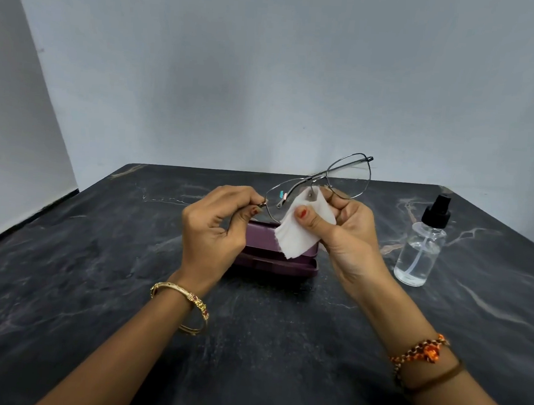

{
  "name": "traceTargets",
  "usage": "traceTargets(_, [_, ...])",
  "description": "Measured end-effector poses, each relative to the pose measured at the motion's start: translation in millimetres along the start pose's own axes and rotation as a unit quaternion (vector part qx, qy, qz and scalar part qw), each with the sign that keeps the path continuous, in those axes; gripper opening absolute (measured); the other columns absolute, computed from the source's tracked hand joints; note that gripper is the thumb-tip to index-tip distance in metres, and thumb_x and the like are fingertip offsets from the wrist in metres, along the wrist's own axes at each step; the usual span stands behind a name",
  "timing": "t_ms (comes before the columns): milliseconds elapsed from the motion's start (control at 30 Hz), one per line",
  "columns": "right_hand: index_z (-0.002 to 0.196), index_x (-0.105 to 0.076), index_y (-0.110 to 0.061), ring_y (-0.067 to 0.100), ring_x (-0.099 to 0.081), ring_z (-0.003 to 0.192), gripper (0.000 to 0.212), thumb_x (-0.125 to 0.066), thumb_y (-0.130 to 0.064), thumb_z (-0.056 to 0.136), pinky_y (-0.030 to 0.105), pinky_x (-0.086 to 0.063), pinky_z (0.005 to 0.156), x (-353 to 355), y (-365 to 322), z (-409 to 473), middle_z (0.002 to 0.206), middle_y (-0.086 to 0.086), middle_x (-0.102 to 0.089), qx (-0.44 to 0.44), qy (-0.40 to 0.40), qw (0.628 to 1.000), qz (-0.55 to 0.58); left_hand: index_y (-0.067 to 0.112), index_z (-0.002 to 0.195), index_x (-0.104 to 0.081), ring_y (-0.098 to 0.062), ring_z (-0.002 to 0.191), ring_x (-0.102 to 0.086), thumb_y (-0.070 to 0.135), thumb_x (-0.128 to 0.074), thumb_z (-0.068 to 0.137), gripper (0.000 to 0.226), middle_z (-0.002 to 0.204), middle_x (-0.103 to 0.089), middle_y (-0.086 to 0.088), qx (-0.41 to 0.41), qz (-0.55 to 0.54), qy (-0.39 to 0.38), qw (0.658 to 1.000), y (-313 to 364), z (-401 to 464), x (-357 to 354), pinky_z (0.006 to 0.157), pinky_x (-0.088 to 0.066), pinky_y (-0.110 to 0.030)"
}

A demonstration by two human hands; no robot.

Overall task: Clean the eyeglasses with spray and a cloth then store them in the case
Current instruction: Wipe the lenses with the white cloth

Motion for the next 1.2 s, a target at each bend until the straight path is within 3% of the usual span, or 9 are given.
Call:
traceTargets(200, [0.082,-0.062,-0.013,0.003,-0.065,0.067,0.028,-0.068,-0.010,0.055,0.017,-0.055,0.059,9.7,-0.6,4.3,0.066,-0.011,-0.071,0.021,0.011,0.999,-0.028,0.010,0.090,-0.063,0.006,0.075,-0.061,-0.009,-0.062,0.073,0.026,0.083,-0.061,0.010,0.056,-0.059,0.015,0.997,-10.8,-0.6,2.2,0.069,-0.049,-0.008])
traceTargets(400, [0.077,-0.063,-0.016,0.001,-0.064,0.066,0.016,-0.067,-0.005,0.066,0.018,-0.055,0.059,39.1,1.1,12.5,0.064,-0.013,-0.071,0.021,0.071,0.995,-0.063,0.012,0.092,-0.063,0.005,0.072,-0.061,-0.007,-0.062,0.074,0.026,0.073,-0.067,0.025,0.108,-0.102,0.038,0.988,-27.7,-0.3,5.6,0.069,-0.049,-0.009])
traceTargets(533, [0.078,-0.062,-0.016,0.007,-0.063,0.070,0.014,-0.066,-0.003,0.075,0.017,-0.054,0.054,62.2,0.5,17.3,0.076,-0.003,-0.067,0.002,0.140,0.987,-0.078,0.015,0.095,-0.062,0.005,0.069,-0.060,-0.005,-0.062,0.075,0.028,0.073,-0.067,0.028,0.130,-0.117,0.059,0.983,-37.2,-1.9,6.5,0.067,-0.049,-0.009])
traceTargets(700, [0.079,-0.061,-0.013,0.017,-0.059,0.075,0.010,-0.070,-0.011,0.076,0.035,-0.054,0.056,95.3,8.5,16.0,0.078,0.001,-0.062,-0.046,0.254,0.943,-0.210,0.003,0.100,-0.059,0.007,0.070,-0.061,-0.008,-0.062,0.075,0.028,0.072,-0.067,0.029,0.148,-0.115,0.078,0.979,-46.9,-4.7,7.1,0.067,-0.048,-0.007])
traceTargets(800, [0.086,-0.062,-0.011,0.013,-0.057,0.070,0.011,-0.069,-0.012,0.077,0.022,-0.044,0.052,102.1,6.1,16.4,0.076,0.000,-0.061,-0.023,0.273,0.914,-0.299,0.005,0.101,-0.059,0.007,0.069,-0.061,-0.007,-0.062,0.076,0.028,0.071,-0.067,0.029,0.153,-0.118,0.090,0.977,-49.0,-5.3,8.5,0.067,-0.048,-0.008])
traceTargets(933, [0.089,-0.063,-0.010,0.018,-0.057,0.080,0.011,-0.066,-0.013,0.078,0.023,-0.043,0.057,104.6,3.5,16.4,0.087,0.007,-0.062,-0.015,0.264,0.879,-0.397,0.008,0.100,-0.060,0.006,0.067,-0.061,-0.006,-0.062,0.077,0.028,0.070,-0.067,0.029,0.162,-0.120,0.107,0.974,-49.9,-5.0,11.7,0.066,-0.049,-0.009])
traceTargets(1067, [0.094,-0.066,-0.006,0.025,-0.059,0.091,0.019,-0.066,-0.013,0.077,0.036,-0.049,0.075,102.7,5.8,17.5,0.097,0.013,-0.066,-0.037,0.240,0.847,-0.473,0.009,0.100,-0.060,0.005,0.066,-0.060,-0.006,-0.063,0.077,0.028,0.068,-0.067,0.029,0.173,-0.121,0.123,0.970,-51.4,-5.3,13.3,0.065,-0.048,-0.010])
traceTargets(1200, [0.100,-0.065,-0.008,0.030,-0.058,0.101,0.026,-0.067,-0.018,0.077,0.036,-0.047,0.081,99.9,11.1,18.9,0.107,0.016,-0.066,-0.068,0.205,0.821,-0.528,0.008,0.101,-0.060,0.004,0.067,-0.060,-0.004,-0.064,0.076,0.027,0.068,-0.067,0.028,0.178,-0.121,0.130,0.968,-52.3,-5.5,14.7,0.065,-0.049,-0.011])
Point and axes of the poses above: each hand's wrist, its own z-axis towards the middle knuckle, its own x-axis out of the back of the hand, y = z × x, the point moved 6 cm from there along z, towards the middle knuckle
